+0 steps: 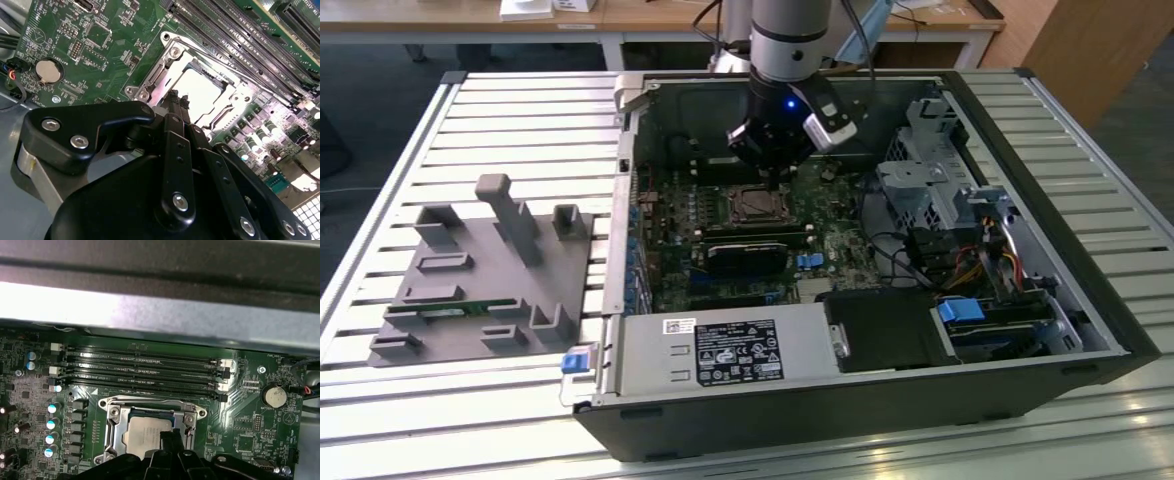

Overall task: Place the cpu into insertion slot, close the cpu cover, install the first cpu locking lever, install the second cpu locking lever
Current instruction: 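Install the second cpu locking lever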

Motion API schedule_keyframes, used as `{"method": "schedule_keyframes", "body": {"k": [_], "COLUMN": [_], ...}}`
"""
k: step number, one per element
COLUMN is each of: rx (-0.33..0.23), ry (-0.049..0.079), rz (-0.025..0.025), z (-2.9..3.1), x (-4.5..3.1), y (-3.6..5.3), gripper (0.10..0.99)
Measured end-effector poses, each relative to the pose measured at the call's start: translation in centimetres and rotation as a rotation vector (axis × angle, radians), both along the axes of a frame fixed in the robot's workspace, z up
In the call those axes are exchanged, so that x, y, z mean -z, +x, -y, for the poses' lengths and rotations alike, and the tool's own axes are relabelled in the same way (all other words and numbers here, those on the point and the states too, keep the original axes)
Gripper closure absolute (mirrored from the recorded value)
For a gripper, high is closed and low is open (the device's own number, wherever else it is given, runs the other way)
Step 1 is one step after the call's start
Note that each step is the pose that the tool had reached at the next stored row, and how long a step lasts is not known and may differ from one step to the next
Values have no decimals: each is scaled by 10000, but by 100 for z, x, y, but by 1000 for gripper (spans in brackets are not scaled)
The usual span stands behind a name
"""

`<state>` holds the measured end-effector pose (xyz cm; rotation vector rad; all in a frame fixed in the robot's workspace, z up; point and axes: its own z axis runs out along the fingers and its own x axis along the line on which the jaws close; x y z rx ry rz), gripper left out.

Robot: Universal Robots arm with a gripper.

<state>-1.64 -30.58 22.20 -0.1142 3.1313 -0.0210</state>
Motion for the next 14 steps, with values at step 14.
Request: {"method": "schedule_keyframes", "body": {"k": [14], "rx": [1], "ry": [1], "rz": [0], "z": [40], "x": [0], "y": [0], "gripper": [980]}}
